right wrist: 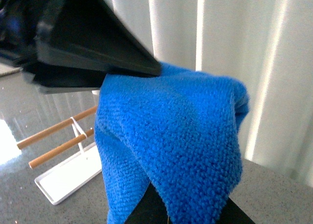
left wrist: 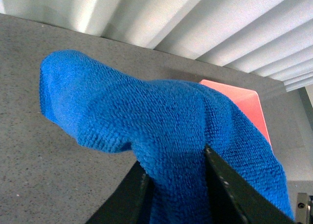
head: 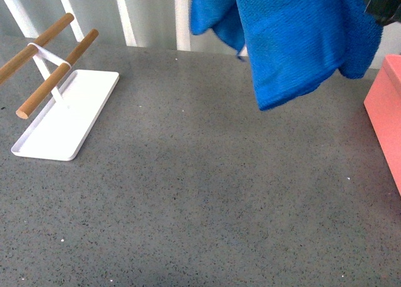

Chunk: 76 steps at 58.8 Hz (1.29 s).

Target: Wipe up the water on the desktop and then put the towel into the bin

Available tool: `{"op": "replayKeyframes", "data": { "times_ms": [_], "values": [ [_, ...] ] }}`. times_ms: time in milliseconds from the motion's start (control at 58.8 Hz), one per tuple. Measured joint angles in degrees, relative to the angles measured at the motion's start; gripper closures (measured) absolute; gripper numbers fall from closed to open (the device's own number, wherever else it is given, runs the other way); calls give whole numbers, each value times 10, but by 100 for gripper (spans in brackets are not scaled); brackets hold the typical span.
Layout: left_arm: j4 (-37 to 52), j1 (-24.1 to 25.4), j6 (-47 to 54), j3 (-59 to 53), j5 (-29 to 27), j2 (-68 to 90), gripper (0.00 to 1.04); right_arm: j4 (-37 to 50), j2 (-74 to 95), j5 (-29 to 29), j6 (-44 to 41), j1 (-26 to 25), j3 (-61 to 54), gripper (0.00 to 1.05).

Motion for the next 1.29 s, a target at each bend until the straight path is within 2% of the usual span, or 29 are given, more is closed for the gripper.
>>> {"op": "replayKeyframes", "data": {
  "times_ms": [68,170,306,340,578,851,868,902,953,1021,1106,1293],
  "values": [
    [12,22,0,-21,-2,-15,56,-13,-8,3,24,-6,0,101],
    [36,83,8,-86,0,-65,31,-21,-10,4,60,-17,-1,101],
    [43,143,19,-168,5,-140,8,-21,-9,-1,81,-27,-8,101],
    [43,155,26,-187,4,-161,5,-21,-8,-2,85,-30,-10,101],
    [36,229,100,-342,17,-349,7,-32,-4,-4,91,-47,-18,101],
    [-24,276,135,-462,26,-512,7,-42,-4,-11,83,-70,-19,101],
    [-17,275,140,-468,20,-516,8,-42,-4,-11,83,-70,-19,101],
    [61,267,173,-508,-26,-537,14,-44,-4,-13,83,-70,-19,101],
    [168,261,218,-562,-63,-564,23,-46,-5,-15,83,-70,-20,101],
    [266,258,263,-616,-74,-596,36,-50,-7,-16,83,-70,-20,101],
    [294,258,288,-646,-77,-620,50,-54,-11,-18,83,-70,-20,101],
    [295,258,305,-689,-77,-654,84,-72,-16,-21,79,-71,-20,101]
  ]
}}
